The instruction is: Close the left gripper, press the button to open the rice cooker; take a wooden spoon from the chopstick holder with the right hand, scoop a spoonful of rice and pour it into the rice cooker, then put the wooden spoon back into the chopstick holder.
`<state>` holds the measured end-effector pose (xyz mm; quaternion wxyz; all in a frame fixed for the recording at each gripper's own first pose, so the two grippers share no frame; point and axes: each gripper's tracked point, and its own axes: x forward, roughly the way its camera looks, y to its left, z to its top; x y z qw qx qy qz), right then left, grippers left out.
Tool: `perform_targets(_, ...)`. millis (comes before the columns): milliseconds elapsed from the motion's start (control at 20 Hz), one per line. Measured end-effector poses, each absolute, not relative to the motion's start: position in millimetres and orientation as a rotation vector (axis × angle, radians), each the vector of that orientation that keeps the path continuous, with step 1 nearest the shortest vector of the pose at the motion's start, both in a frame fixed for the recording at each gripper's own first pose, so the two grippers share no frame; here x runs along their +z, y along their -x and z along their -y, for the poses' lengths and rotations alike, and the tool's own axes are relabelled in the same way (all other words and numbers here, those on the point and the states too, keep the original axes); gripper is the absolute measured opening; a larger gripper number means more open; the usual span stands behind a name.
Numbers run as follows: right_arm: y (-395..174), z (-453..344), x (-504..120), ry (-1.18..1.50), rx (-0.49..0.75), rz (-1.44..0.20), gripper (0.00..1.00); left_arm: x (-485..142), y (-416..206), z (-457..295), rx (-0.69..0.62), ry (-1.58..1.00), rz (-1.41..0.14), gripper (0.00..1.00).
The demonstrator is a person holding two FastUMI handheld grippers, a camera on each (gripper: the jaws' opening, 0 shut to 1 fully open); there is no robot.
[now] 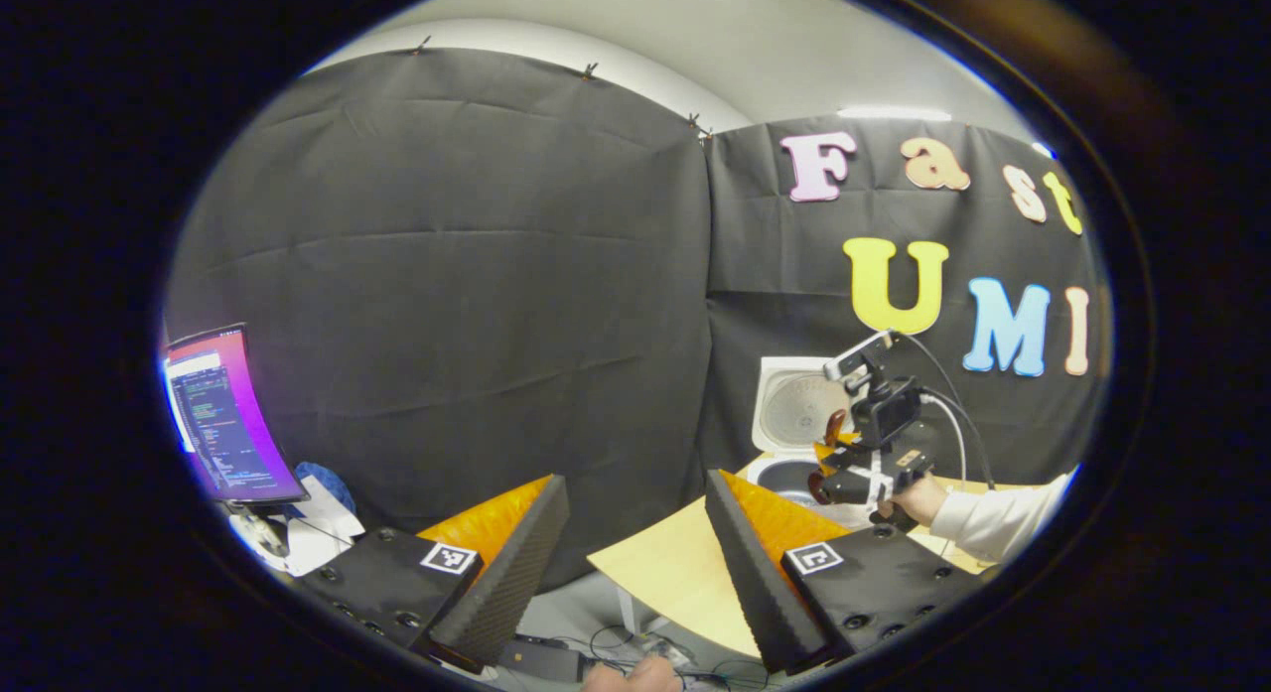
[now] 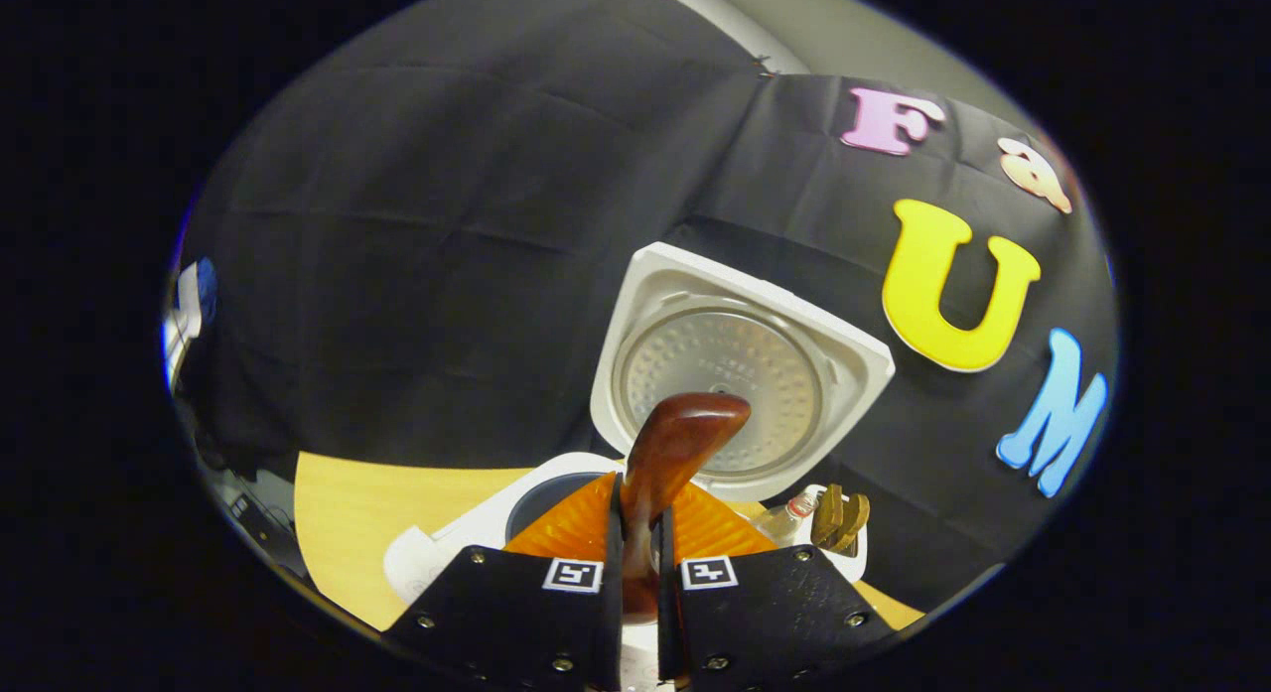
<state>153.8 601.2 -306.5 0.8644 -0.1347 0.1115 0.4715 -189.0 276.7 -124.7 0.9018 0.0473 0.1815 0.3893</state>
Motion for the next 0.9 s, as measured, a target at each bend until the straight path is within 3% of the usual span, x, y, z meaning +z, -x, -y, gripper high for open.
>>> perform_targets(150, -158.1, -562.4, -280.9, 0.111, 0.934, -0.35, 0.14, -121.1, 188.6, -267.3, 0.753, -0.078, -0.344, 0.94)
perform_targets(500, -185.1, -397.9, -223.5, -0.112, 0.702, -0.423, 0.15, -143.2, 146.4, -226.8, 0.523, -0.011, -0.287, 0.94)
perform_targets(700, -201.5, -261.7, -225.8, -0.218, 0.515, -0.464, 0.14, -161.4, 121.9, -190.3, 0.4, 0.066, -0.287, 0.94)
perform_targets(900, -209.1, -146.7, -262.7, -0.271, 0.375, -0.497, 0.14, -157.4, 111.7, -162.7, 0.396, 0.091, -0.28, 0.94)
